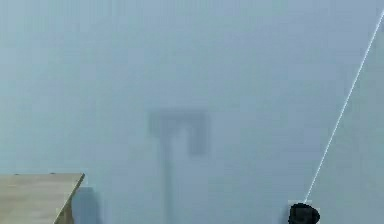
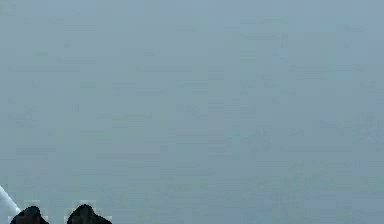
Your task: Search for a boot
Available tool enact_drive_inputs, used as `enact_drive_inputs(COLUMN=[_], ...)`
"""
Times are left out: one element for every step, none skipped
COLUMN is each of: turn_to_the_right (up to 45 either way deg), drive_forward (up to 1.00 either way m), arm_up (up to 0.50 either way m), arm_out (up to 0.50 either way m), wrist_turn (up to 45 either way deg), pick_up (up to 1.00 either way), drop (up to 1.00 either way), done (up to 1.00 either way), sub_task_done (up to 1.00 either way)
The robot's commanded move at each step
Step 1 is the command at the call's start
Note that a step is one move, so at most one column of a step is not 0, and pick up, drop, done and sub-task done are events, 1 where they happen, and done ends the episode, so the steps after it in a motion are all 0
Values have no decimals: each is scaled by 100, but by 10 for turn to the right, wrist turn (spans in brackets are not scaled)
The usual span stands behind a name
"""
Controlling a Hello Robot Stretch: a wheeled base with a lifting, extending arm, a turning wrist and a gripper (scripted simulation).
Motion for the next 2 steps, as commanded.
enact_drive_inputs(turn_to_the_right=[420,0], drive_forward=[0,0], arm_up=[0,0], arm_out=[0,0], wrist_turn=[0,0], pick_up=[0,0], drop=[0,0], done=[0,100], sub_task_done=[0,0])
